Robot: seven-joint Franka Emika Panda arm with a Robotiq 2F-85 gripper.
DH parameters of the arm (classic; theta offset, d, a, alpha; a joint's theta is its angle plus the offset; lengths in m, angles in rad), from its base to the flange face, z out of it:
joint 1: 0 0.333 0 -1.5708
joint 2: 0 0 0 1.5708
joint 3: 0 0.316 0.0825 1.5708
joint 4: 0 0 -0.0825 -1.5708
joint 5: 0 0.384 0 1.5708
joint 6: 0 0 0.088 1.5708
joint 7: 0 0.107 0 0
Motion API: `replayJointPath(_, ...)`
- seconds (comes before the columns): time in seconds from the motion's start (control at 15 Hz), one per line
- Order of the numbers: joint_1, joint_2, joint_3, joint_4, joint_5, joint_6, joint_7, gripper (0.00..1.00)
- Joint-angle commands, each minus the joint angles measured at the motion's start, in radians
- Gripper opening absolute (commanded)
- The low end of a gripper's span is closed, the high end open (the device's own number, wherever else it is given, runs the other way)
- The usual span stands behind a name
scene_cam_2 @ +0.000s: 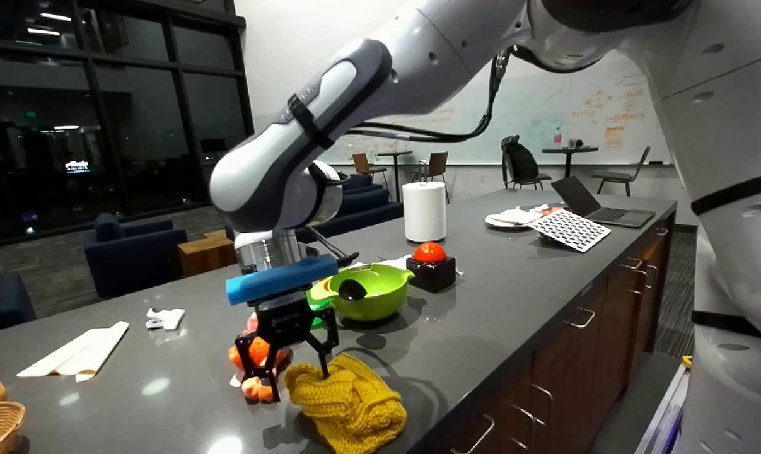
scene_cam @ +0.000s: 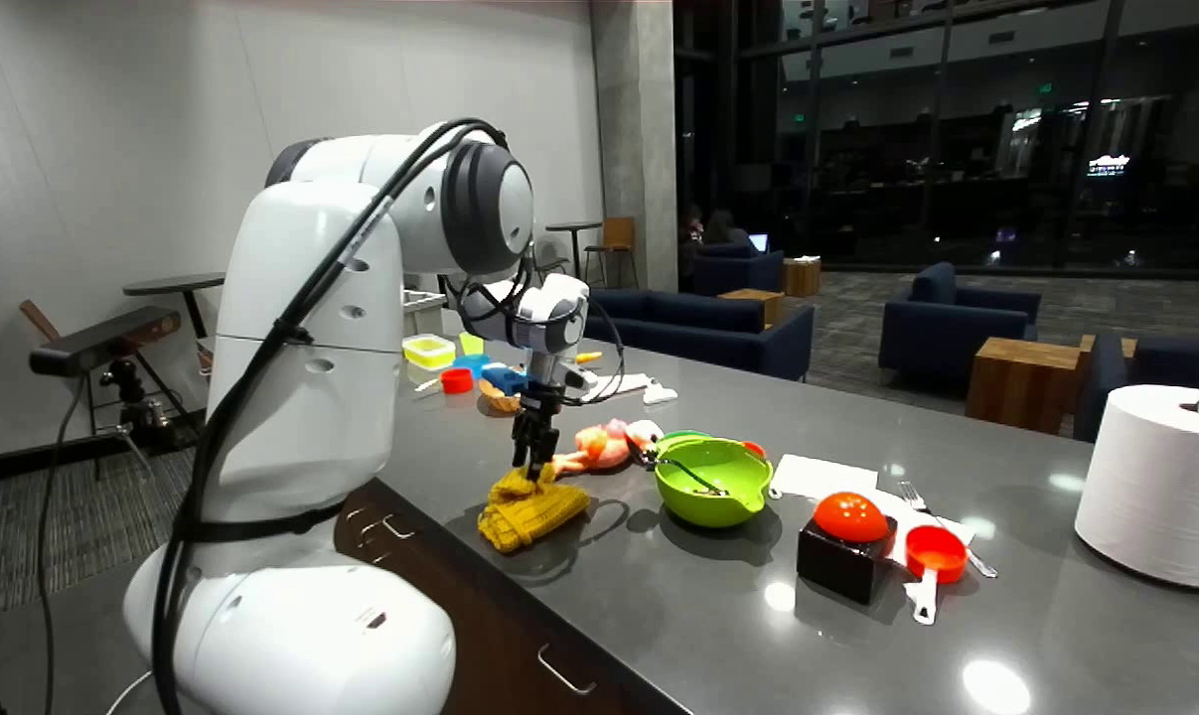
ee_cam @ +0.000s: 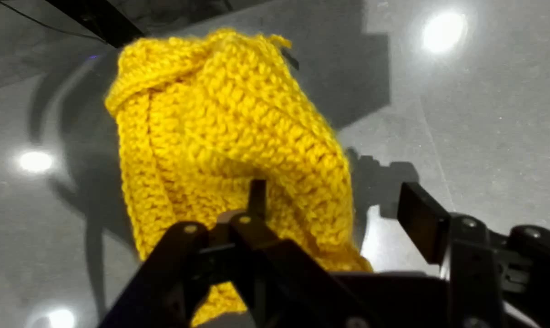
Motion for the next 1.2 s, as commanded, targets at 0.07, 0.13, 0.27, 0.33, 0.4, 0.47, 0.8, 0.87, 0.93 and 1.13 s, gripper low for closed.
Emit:
replayJointPath(0.07,0.049,-0.009,-0.029,0.064,-0.107,-0.002,-0.003,1.0)
replayJointPath(0.13,0.053,-0.003,-0.031,0.084,-0.134,0.004,-0.011,1.0)
replayJointPath(0.27,0.057,0.015,-0.038,0.125,-0.18,0.025,-0.026,1.0)
replayJointPath(0.33,0.056,0.025,-0.043,0.144,-0.197,0.038,-0.035,1.0)
replayJointPath(0.4,0.055,0.035,-0.047,0.16,-0.212,0.052,-0.047,1.0)
replayJointPath(0.47,0.052,0.046,-0.052,0.175,-0.222,0.069,-0.065,1.0)
replayJointPath(0.8,0.046,0.134,-0.085,0.25,-0.227,0.154,-0.155,1.0)
replayJointPath(0.87,0.047,0.156,-0.092,0.266,-0.223,0.167,-0.174,1.0)
replayJointPath(0.93,0.048,0.176,-0.099,0.279,-0.221,0.184,-0.194,1.0)
replayJointPath(1.13,0.058,0.239,-0.121,0.332,-0.23,0.223,-0.241,1.0)
